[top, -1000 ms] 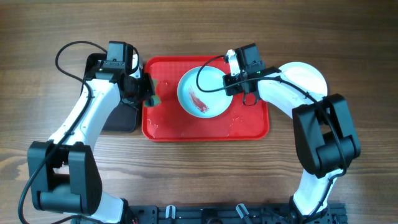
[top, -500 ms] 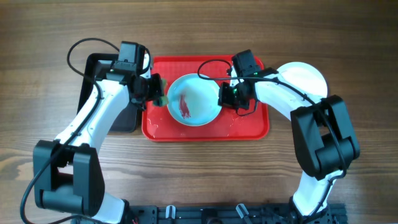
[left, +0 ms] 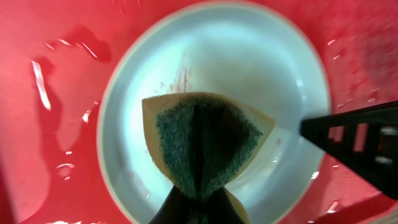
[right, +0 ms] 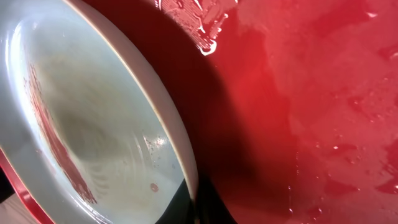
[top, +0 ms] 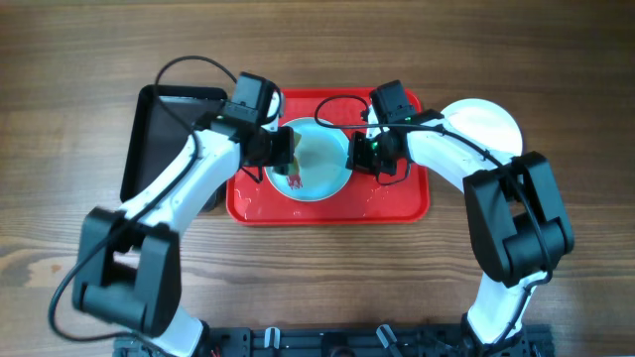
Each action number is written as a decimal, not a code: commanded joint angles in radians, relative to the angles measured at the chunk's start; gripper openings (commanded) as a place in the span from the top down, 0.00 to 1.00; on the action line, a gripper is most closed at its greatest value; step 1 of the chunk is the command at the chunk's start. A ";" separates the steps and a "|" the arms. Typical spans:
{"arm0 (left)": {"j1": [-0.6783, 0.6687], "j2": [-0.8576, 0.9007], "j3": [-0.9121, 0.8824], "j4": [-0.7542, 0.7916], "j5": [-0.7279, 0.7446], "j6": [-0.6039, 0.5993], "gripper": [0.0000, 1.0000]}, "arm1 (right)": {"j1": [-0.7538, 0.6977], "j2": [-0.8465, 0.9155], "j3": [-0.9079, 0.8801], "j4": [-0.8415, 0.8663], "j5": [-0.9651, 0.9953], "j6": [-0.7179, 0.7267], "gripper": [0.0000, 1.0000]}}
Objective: Clean dirty plates on tray and stack at the side
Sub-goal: 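Bring the sponge in the left gripper onto the held plate, then scrub the plate with the left-held sponge while right gripper holds its rim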
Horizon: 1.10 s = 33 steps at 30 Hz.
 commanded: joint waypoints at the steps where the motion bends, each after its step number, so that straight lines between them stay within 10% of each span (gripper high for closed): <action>1: -0.013 0.084 0.018 0.005 0.004 -0.001 0.96 | 0.007 0.039 -0.035 0.000 0.023 -0.017 0.96; 20: -0.142 0.154 0.018 0.100 -0.008 -0.194 0.96 | 0.007 0.039 -0.035 0.015 0.022 -0.037 0.96; 33: -0.140 0.204 0.018 0.046 -0.578 -0.238 0.96 | 0.007 0.039 -0.035 0.010 0.022 -0.035 0.96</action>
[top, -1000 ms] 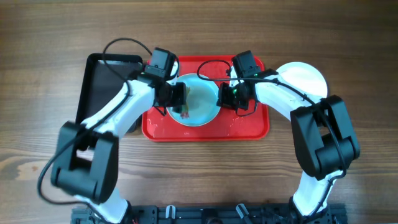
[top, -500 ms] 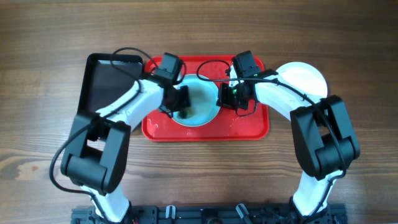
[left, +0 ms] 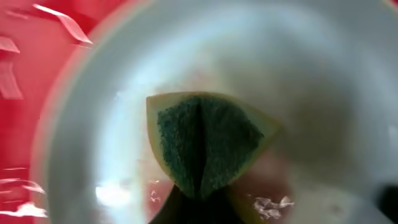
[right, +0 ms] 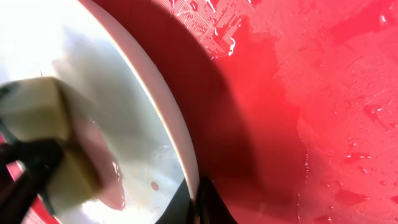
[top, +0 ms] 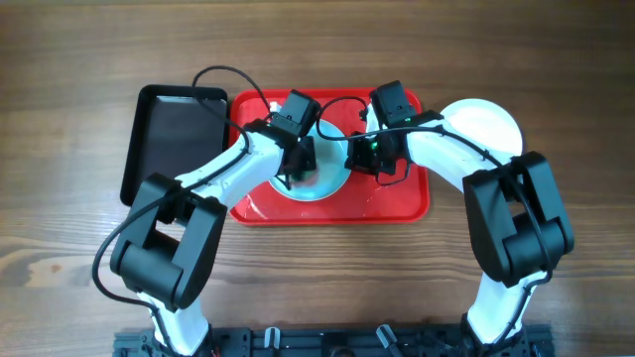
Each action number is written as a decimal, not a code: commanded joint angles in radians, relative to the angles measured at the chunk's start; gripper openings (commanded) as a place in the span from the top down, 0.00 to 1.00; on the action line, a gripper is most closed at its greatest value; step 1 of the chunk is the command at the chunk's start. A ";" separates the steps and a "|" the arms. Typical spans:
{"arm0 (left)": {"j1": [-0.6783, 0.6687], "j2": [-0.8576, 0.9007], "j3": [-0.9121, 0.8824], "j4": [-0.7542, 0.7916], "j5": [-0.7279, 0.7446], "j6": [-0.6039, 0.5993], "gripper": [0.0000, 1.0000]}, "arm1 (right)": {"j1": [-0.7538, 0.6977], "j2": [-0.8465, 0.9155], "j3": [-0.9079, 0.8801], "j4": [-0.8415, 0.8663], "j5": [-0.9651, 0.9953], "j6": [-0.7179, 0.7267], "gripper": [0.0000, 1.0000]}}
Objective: Clean dirty plates on tray and stack at the side
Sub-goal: 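Scrub the plate with the left-held sponge while right gripper holds its rim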
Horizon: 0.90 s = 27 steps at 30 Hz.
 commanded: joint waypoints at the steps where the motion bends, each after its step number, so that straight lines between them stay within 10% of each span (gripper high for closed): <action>1: 0.011 0.040 -0.003 -0.026 -0.302 -0.016 0.96 | 0.007 0.039 -0.031 -0.005 0.032 -0.018 0.95; 9: 0.010 0.051 -0.003 0.136 -0.344 0.087 0.96 | 0.007 0.039 -0.032 -0.026 0.032 -0.019 0.96; 22: 0.010 0.085 -0.003 0.254 0.470 0.272 0.96 | 0.007 0.039 -0.032 -0.029 0.032 -0.021 0.96; 27: 0.012 0.085 -0.003 0.211 0.545 0.245 0.96 | 0.007 0.039 -0.032 -0.029 0.032 -0.021 0.96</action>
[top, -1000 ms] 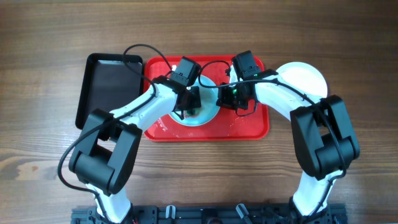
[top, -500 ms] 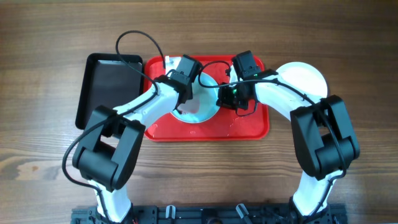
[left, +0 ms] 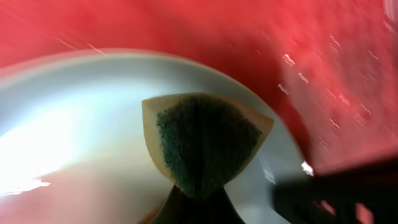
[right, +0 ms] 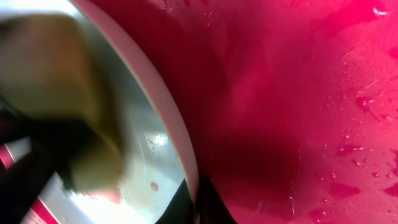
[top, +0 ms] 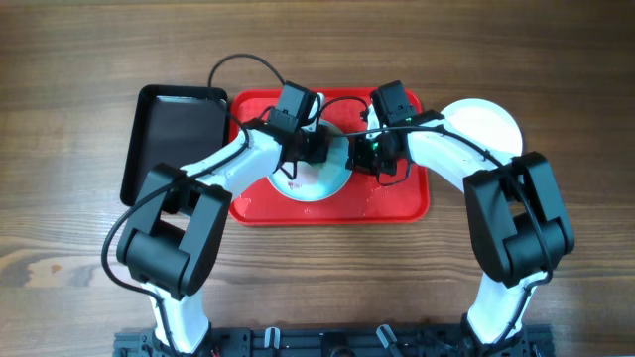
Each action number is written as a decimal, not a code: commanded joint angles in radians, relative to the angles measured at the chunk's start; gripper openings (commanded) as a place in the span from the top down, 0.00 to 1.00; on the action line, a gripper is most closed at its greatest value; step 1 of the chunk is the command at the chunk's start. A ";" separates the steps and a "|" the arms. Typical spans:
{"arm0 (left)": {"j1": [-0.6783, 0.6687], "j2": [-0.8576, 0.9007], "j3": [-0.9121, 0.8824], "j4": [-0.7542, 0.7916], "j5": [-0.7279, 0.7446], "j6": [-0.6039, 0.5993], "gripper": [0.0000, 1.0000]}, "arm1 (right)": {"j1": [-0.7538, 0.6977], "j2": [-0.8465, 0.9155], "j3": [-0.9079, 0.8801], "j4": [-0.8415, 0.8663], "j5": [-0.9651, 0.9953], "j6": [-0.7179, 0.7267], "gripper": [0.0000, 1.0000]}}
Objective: Clean dirty plates on tray and stack at the side
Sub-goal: 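Scrub the plate with the left-held sponge while right gripper holds its rim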
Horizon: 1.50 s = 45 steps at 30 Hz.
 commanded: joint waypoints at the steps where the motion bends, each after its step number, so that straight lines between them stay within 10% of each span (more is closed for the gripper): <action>1: -0.009 0.031 -0.003 -0.044 0.195 -0.011 0.96 | 0.008 0.039 -0.032 -0.015 0.033 -0.021 0.96; 14: 0.051 0.031 -0.003 -0.378 -0.412 -0.158 0.96 | 0.008 0.039 -0.032 -0.014 0.033 -0.021 0.96; 27: 0.050 0.031 -0.003 -0.253 -0.671 -0.239 0.96 | 0.008 0.039 -0.032 -0.014 0.033 -0.022 0.96; 38: 0.047 0.031 -0.003 0.010 -0.049 -0.104 0.96 | 0.008 0.039 -0.032 -0.014 0.033 -0.023 0.96; 45: 0.047 0.031 -0.003 -0.101 0.221 0.101 0.96 | 0.008 0.039 -0.032 -0.014 0.037 -0.023 0.96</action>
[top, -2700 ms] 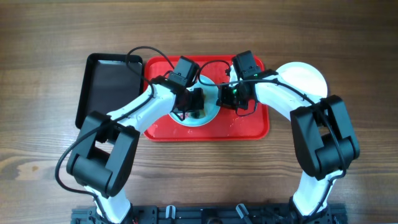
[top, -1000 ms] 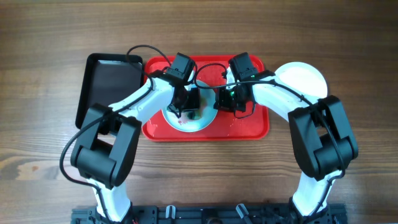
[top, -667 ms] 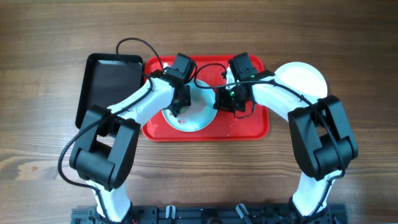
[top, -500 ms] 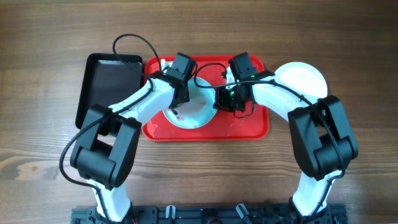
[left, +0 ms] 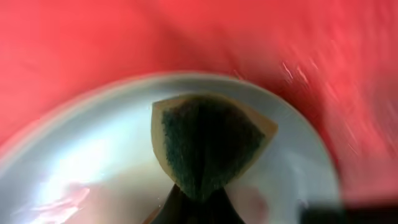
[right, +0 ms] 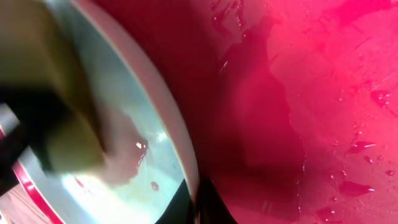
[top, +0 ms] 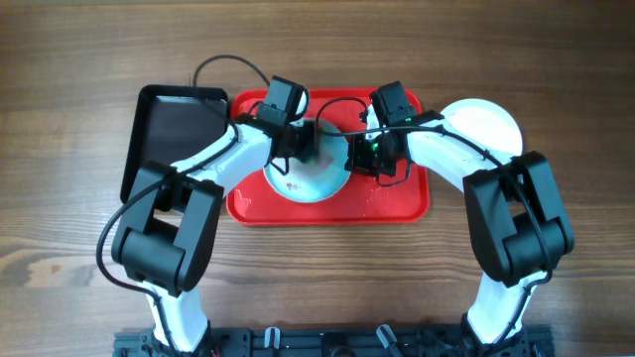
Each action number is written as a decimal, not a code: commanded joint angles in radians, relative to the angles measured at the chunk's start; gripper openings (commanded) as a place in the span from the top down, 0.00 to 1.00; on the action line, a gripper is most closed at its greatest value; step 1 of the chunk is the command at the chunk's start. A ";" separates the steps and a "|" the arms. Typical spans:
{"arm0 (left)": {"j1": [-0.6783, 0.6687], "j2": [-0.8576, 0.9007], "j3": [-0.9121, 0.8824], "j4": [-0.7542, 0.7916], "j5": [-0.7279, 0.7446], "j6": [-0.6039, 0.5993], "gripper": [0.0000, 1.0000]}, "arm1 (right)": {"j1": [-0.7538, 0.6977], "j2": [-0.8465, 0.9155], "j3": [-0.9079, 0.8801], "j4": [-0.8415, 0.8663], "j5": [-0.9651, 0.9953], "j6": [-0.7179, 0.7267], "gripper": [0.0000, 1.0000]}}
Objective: Clean dirty plates on tray and stack at the side
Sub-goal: 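Scrub the plate with the left-held sponge while right gripper holds its rim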
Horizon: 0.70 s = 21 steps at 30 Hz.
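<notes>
A pale blue plate (top: pixel 319 177) lies in the red tray (top: pixel 397 203), smeared with red and wet. My left gripper (top: pixel 303 151) is shut on a folded yellow-and-green sponge (left: pixel 208 146) that presses on the plate's (left: pixel 93 149) upper part. My right gripper (top: pixel 359 151) is shut on the plate's right rim (right: pixel 180 152); the sponge (right: pixel 59 134) shows blurred at the left of that view. A white plate (top: pixel 486 124) lies on the table at the right, partly under my right arm.
A black tray (top: pixel 164 139) lies left of the red one. The red tray's floor (right: pixel 323 112) is wet with droplets. Wooden table (top: pixel 79 228) all around.
The sponge in my left gripper has shifted a little left on the plate, toward its upper left. My right gripper still holds the rim in the same place.
My left gripper held the sponge over the plate's left side, red streaks plain on the plate. Then the sponge was on the plate's middle, then at its upper right, now at its upper left. The streaks have turned to pinkish smears. My right gripper held the rim throughout.
</notes>
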 commanded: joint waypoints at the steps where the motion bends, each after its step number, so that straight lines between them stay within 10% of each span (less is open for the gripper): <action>1: -0.008 0.028 -0.014 -0.094 0.230 0.169 0.96 | 0.008 0.038 -0.031 -0.013 0.055 -0.021 0.96; 9: -0.008 0.028 -0.014 -0.293 0.317 0.394 0.96 | 0.008 0.038 -0.031 -0.013 0.054 -0.021 0.96; 21: 0.035 0.028 -0.014 -0.316 -0.402 0.062 0.96 | 0.008 0.038 -0.031 -0.011 0.055 -0.021 0.96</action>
